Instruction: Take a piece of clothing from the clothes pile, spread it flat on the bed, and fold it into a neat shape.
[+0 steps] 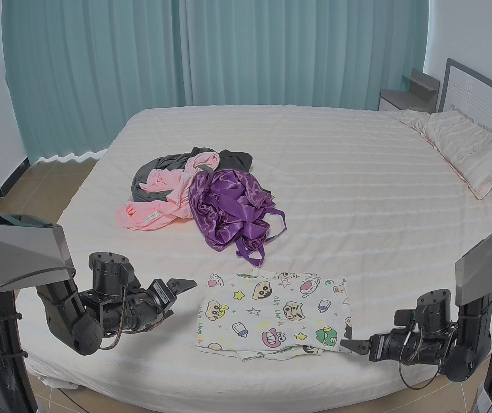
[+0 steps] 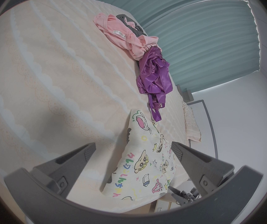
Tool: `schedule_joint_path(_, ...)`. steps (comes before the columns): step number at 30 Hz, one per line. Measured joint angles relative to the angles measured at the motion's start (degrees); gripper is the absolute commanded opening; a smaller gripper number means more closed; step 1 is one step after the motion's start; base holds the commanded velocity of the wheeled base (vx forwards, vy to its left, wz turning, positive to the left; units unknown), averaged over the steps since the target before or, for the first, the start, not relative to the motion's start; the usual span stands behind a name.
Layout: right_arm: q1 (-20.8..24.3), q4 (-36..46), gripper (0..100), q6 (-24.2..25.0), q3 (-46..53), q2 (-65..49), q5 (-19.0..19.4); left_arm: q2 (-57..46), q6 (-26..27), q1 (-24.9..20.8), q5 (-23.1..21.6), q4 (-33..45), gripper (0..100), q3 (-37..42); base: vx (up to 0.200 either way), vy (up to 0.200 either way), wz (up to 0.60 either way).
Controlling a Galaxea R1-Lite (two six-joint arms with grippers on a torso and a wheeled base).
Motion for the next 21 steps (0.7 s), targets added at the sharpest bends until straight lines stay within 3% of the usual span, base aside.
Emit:
schedule_joint_path(7,-1.8,5.5,100,0.9,-9.1,-1.8,-0.4,0.0,0.0,0.0,0.0,0.0,100,0.0,0.0,0.0,0.0)
schedule_joint_path(15,-3.5,23.3,100,8.8,-31.5,-0.3,-0.6,0.0,0.0,0.0,0.0,0.0,100,0.0,0.0,0.0,0.0)
schedule_joint_path(21,-4.0,29.2,100,12.6,-41.4,3.9,-0.7,0.0,0.1,0.0,0.0,0.0,100,0.0,0.0,0.0,0.0)
